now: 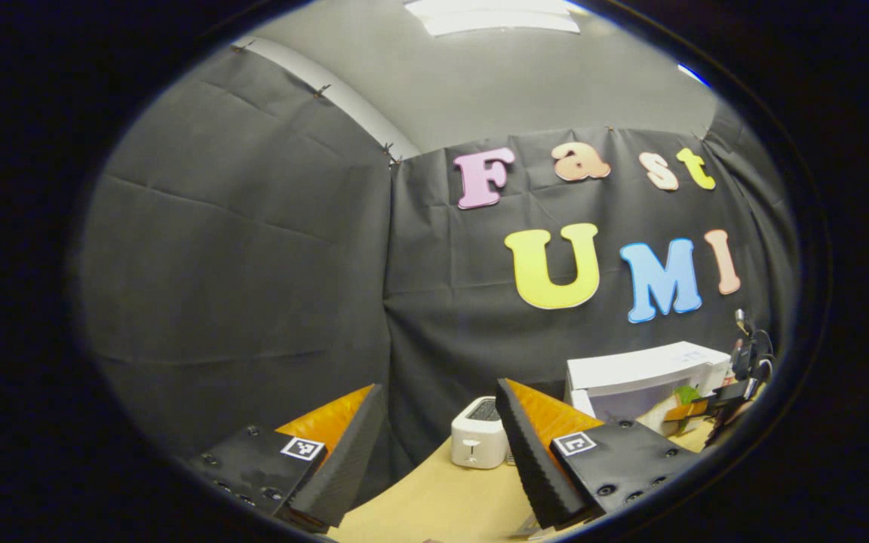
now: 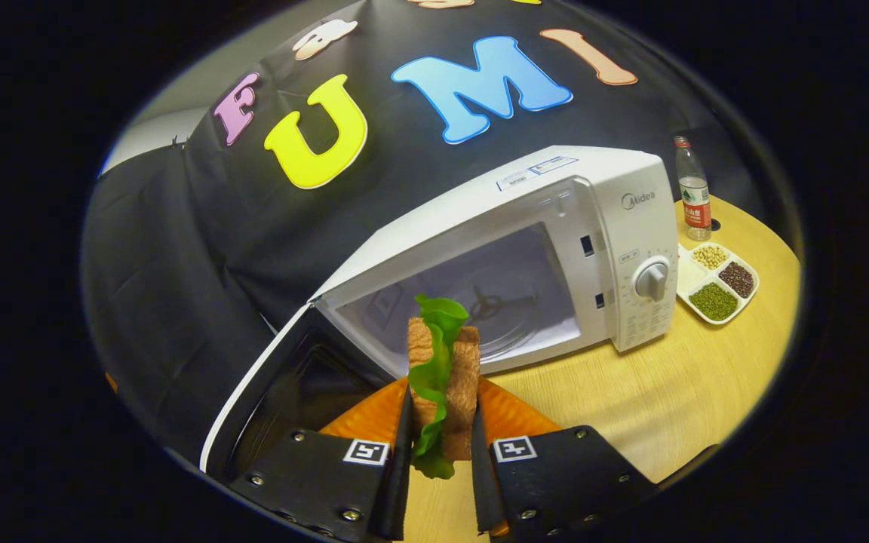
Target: Open the microwave oven with the left hand, put the food in, and close the microwave oven.
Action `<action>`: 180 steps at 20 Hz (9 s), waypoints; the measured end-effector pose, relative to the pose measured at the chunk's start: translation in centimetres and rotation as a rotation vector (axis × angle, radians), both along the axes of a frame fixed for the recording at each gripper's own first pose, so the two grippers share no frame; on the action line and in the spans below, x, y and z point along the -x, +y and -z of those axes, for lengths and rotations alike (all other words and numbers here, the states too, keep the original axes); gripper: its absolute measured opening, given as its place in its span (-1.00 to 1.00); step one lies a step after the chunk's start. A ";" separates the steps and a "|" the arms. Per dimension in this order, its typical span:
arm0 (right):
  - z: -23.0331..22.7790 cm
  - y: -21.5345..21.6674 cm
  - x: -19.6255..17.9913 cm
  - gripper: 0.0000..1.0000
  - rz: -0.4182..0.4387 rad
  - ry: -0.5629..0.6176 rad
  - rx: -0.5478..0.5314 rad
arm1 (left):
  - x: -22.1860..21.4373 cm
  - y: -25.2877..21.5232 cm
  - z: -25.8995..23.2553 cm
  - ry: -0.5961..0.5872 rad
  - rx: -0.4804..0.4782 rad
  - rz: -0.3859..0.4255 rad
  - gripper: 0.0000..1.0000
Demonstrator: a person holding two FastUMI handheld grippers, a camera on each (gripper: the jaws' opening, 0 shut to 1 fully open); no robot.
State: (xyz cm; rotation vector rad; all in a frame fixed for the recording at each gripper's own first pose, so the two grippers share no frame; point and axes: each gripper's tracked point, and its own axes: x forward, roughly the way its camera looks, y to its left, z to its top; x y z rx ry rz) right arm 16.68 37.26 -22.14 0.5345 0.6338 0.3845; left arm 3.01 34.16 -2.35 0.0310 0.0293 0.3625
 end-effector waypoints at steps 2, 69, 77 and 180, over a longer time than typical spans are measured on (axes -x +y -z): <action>0.4 1.1 -1.6 -0.29 0.026 -0.021 -0.008 | -0.5 1.2 0.6 0.010 0.000 -0.011 0.97; -16.9 -15.4 4.1 0.95 0.106 -0.606 0.381 | 0.1 -3.1 15.5 0.173 0.072 0.038 0.14; -17.7 -18.2 5.0 0.95 0.130 -0.604 0.378 | -0.1 -6.7 19.4 0.261 0.117 0.084 -0.74; -15.7 -39.5 16.6 0.95 0.231 -0.472 0.372 | -4.4 -40.3 3.6 0.080 0.066 0.443 -0.87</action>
